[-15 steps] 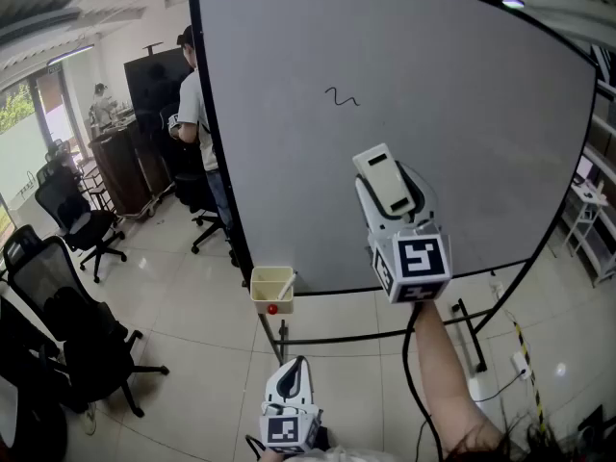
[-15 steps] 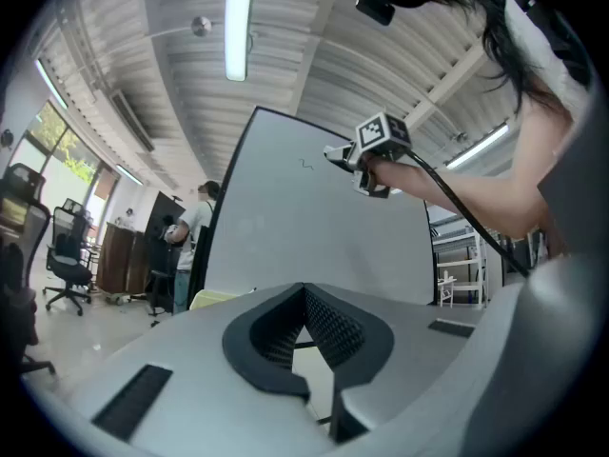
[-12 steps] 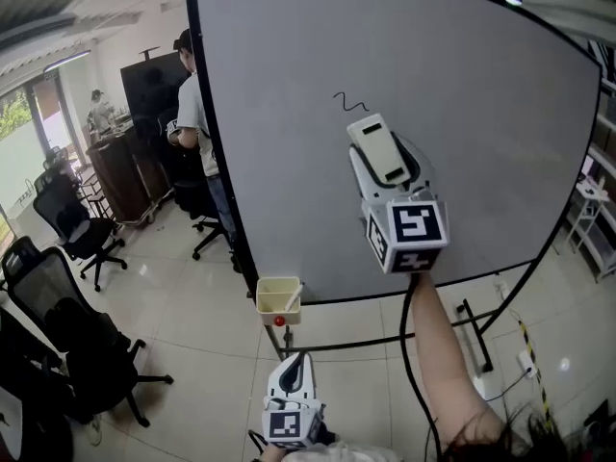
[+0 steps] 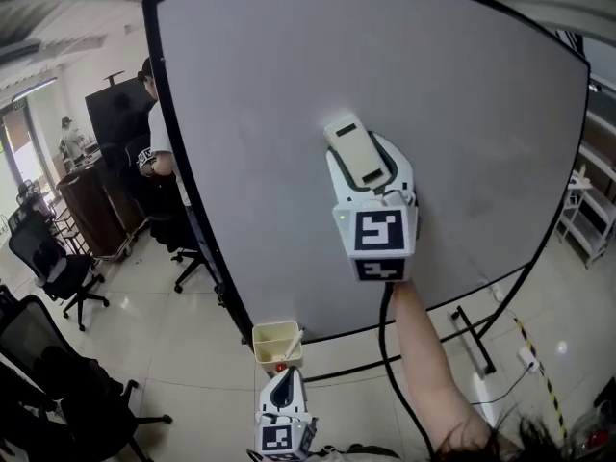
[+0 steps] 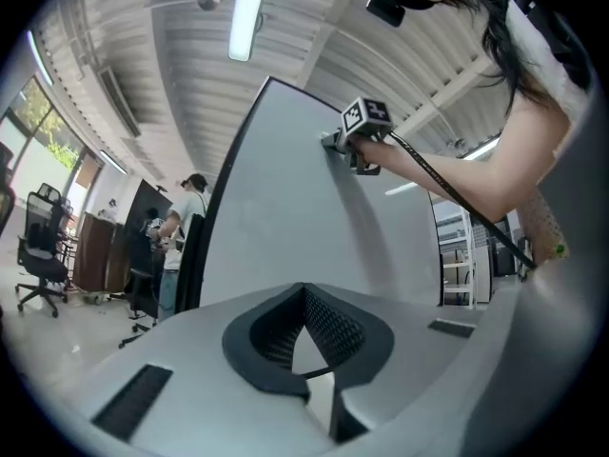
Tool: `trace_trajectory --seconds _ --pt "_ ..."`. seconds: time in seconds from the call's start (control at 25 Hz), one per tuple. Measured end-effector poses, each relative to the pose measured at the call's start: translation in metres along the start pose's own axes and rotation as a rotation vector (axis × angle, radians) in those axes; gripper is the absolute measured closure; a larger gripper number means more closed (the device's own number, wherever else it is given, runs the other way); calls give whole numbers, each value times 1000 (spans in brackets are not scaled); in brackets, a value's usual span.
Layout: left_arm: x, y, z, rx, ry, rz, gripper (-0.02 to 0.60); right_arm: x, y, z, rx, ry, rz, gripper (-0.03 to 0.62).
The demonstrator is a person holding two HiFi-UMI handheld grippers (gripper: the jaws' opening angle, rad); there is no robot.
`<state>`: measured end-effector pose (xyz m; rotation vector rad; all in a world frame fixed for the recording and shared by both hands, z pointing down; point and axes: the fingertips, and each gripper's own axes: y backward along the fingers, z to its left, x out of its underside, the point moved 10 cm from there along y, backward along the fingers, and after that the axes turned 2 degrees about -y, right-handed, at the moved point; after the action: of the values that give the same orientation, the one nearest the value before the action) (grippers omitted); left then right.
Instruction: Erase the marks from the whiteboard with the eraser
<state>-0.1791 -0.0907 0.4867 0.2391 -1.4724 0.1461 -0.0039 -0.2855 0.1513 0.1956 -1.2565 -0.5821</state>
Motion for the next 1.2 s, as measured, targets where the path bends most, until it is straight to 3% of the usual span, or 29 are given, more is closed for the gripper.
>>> trace_trajectory --seconds 0.08,0.16,0.28,0.36,0.52,0.56,0.68,0.72,0.76,0.88,0.92,0.96,1.08,1.12,1.2 --pt "-1 -4 3 -8 3 0 578 7 5 -22 84 -96 17 315" --pt "-2 -6 8 -18 5 1 578 4 6 -13 93 -141 32 316" --pt "-1 -12 12 -27 10 2 578 -6 3 38 14 65 66 316" --pt "3 -15 9 -21 -7 -7 578 -3 2 39 12 132 72 315" --pt "-2 -17 -4 -39 24 -15 578 4 8 -18 95 -128 105 315" --pt "-1 -17 -3 -43 29 -7 578 3 9 -10 83 -108 114 316" --pt "7 -20 0 -39 1 2 578 6 6 38 -19 163 132 316" --pt "4 -20 -4 -40 6 -8 578 8 5 36 -16 198 134 315" --pt "-1 -20 -8 -44 17 -19 578 9 5 21 10 155 139 315" --pt "-2 -13 -7 -67 13 -19 578 7 12 -36 118 -131 161 316" --pt "0 -11 -4 -77 18 -8 578 7 13 -33 116 -140 163 316" --pt "3 -10 0 -86 23 2 578 8 14 -16 83 -82 169 316" --pt "6 -12 4 -91 25 1 578 13 13 25 -15 171 186 316" --pt "2 -12 0 -88 26 -10 578 15 13 13 7 150 189 315" --pt "-5 -10 -8 -88 32 -26 578 20 17 -35 92 -51 195 315"
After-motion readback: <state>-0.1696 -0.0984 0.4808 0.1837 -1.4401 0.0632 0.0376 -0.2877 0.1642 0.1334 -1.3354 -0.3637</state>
